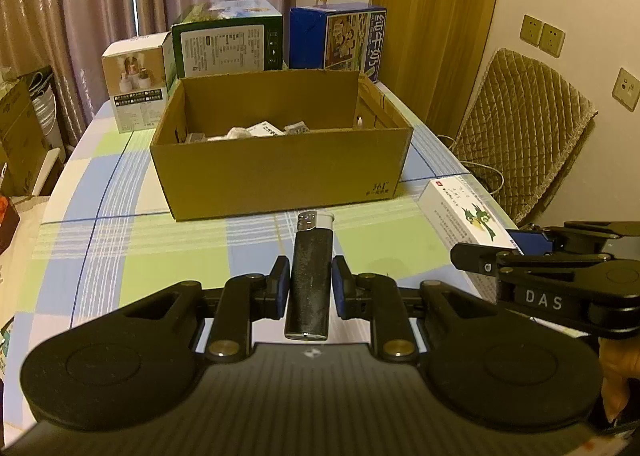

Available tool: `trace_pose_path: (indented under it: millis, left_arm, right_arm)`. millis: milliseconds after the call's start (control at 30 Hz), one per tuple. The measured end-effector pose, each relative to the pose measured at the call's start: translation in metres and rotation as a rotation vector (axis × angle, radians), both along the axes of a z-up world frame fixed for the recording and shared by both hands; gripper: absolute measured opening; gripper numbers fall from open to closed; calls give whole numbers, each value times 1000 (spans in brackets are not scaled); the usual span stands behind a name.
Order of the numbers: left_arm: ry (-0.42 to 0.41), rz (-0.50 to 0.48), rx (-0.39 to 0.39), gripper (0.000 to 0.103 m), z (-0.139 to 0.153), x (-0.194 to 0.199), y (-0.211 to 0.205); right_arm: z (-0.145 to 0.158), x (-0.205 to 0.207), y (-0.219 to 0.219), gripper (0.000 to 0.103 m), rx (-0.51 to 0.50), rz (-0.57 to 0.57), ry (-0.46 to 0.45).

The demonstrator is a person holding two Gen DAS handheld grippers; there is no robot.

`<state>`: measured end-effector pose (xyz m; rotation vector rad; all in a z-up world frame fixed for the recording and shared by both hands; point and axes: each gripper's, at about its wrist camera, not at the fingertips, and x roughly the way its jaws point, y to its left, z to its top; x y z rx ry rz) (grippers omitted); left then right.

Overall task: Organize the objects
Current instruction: 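Lift and carry the lighter with the left tool while the right tool carries the medicine box to the box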

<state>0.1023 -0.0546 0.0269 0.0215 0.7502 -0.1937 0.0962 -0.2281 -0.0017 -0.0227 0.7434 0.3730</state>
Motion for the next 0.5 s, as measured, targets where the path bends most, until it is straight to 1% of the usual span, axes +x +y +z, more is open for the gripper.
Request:
trace_pose_path:
  millis: [500]
  left_arm:
    - [-8,-21,4,18,12,34,4]
  right_arm:
    - [13,32,6,35,-4,17,-27]
